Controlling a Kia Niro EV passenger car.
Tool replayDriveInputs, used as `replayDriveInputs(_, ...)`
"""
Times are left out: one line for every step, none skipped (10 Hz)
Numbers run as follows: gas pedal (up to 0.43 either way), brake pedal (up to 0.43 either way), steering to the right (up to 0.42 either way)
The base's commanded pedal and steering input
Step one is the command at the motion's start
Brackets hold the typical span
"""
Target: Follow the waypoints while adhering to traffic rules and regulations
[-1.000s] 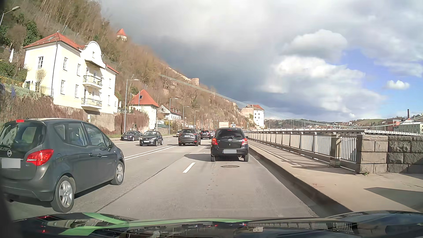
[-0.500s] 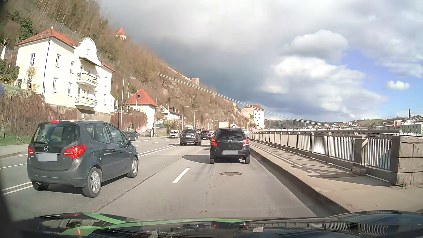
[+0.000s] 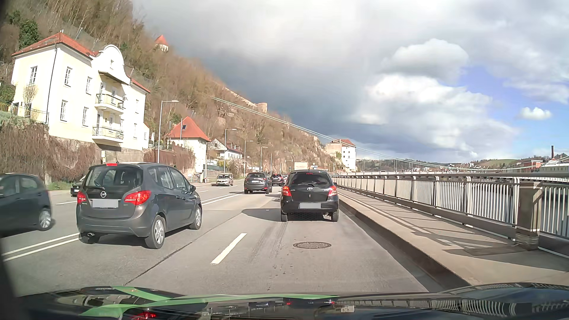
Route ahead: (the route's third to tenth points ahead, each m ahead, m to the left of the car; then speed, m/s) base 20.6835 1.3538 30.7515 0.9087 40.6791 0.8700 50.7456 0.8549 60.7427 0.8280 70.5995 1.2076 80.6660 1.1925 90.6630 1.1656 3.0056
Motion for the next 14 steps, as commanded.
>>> replayDriveInputs(0.000, 0.152, -0.001)
replayDriveInputs(0.000, 0.152, -0.001)
replayDriveInputs(0.000, 0.146, -0.001)
replayDriveInputs(0.000, 0.146, -0.001)
replayDriveInputs(0.000, 0.146, -0.001)
replayDriveInputs(0.000, 0.152, -0.001)
replayDriveInputs(0.000, 0.146, -0.001)
replayDriveInputs(0.000, 0.140, -0.001)
replayDriveInputs(0.000, 0.134, 0.000)
replayDriveInputs(0.000, 0.122, 0.004)
replayDriveInputs(0.000, 0.116, 0.006)
replayDriveInputs(0.000, 0.104, 0.006)
replayDriveInputs(0.000, 0.091, 0.006)
replayDriveInputs(0.000, 0.085, 0.006)
